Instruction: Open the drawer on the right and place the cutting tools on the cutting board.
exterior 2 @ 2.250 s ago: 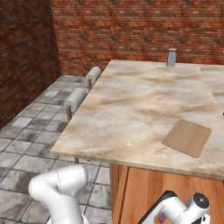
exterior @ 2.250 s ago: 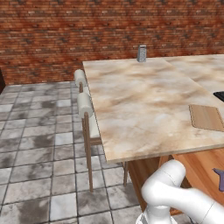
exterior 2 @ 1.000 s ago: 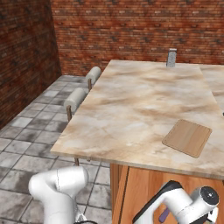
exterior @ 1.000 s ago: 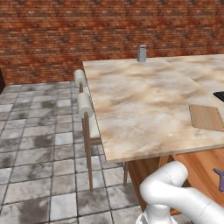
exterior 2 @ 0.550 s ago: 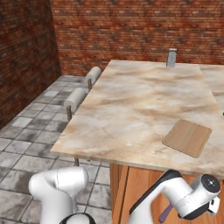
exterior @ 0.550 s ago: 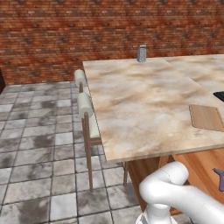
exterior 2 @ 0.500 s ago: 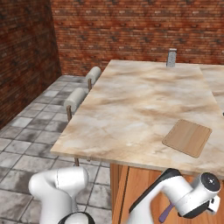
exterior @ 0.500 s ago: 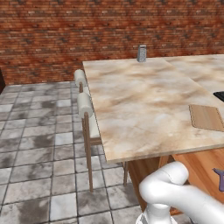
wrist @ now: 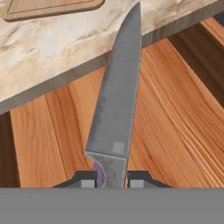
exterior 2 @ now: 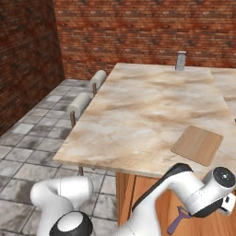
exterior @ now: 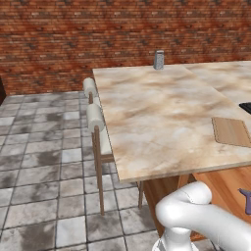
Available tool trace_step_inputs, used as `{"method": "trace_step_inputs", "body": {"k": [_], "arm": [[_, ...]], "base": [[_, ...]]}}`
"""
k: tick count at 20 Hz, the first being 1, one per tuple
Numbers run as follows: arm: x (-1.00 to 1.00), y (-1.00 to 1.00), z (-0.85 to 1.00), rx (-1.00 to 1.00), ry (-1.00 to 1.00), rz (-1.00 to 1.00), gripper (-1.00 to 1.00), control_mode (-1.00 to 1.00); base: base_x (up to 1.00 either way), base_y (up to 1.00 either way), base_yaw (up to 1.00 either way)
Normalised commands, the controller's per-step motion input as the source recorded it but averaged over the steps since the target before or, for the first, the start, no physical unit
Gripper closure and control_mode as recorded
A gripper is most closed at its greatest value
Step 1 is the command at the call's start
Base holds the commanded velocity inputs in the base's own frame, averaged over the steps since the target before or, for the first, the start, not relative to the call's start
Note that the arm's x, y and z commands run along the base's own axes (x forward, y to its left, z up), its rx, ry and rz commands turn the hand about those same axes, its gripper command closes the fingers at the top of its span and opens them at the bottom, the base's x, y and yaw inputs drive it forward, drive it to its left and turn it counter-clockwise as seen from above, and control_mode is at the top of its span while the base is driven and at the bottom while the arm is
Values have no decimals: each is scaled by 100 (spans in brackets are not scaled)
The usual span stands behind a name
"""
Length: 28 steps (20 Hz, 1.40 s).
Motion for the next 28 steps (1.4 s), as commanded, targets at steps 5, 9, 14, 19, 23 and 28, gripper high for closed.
{"method": "trace_step_inputs", "body": {"k": [5, 9, 14, 19, 23, 28], "arm": [[0, 0, 63, 0, -2, -6, 100, -100], [13, 3, 53, 0, -5, -6, 100, -100], [43, 5, 38, 0, 0, -7, 100, -100], [64, 0, 16, 0, 1, -6, 100, -100], [60, 0, 0, 0, 3, 0, 100, -100], [69, 0, 0, 0, 9, 0, 100, -100]], "base": [[0, 0, 0], [0, 0, 0], [0, 0, 0], [0, 0, 0], [0, 0, 0], [0, 0, 0]]}}
